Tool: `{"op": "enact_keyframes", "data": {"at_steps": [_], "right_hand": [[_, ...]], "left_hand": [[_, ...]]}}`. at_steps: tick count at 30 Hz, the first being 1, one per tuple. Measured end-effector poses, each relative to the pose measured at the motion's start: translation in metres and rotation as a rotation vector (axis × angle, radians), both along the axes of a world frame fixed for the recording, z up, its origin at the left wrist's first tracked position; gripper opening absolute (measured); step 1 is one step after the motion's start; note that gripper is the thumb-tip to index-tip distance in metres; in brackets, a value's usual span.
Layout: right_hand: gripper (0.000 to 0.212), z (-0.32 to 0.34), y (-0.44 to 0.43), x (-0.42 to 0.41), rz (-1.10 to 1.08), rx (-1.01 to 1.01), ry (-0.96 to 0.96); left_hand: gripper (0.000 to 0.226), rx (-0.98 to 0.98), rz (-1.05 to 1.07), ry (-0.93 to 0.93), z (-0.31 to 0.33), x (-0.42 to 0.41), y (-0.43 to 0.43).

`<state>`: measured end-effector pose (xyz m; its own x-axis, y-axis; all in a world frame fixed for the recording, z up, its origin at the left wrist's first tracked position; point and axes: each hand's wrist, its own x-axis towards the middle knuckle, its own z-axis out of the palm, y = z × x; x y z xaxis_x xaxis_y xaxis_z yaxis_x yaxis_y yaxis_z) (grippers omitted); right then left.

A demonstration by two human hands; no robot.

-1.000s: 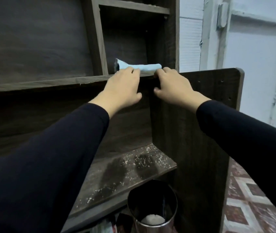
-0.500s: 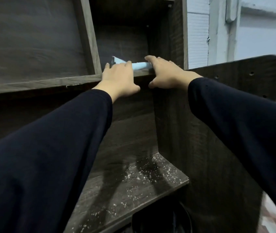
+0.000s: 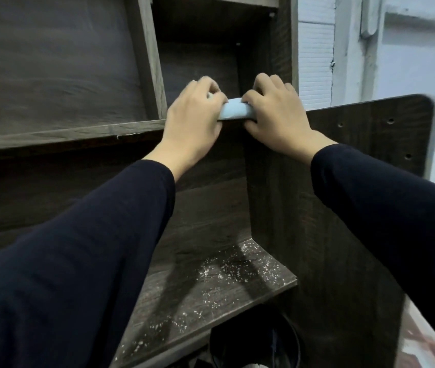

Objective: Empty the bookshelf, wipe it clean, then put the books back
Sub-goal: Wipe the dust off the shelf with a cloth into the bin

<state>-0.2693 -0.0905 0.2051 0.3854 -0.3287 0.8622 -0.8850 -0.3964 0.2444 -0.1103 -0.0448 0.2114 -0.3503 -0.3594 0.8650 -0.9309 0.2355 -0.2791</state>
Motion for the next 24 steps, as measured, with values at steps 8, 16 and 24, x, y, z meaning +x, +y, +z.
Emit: {"op": "enact_keyframes", "data": {"at_steps": [8,16,24], "right_hand": [[0.047,-0.023,0.048,-0.009,0.192,0.048,-0.004],[0.038,-0.068,0.099,-0.001,0.239,0.2,0.063],[0.041,-0.129,0.147,0.023,0.348,0.796,-0.018]], "left_hand": [[0.032,0.004,-0.141,-0.08,-0.022,0.009,0.041],[0.04,0.218,-0.173,0.095,-0.076,0.024,0.096],[0.072,0.421,-0.182,0.982,-0.191,0.038,0.152]]}}
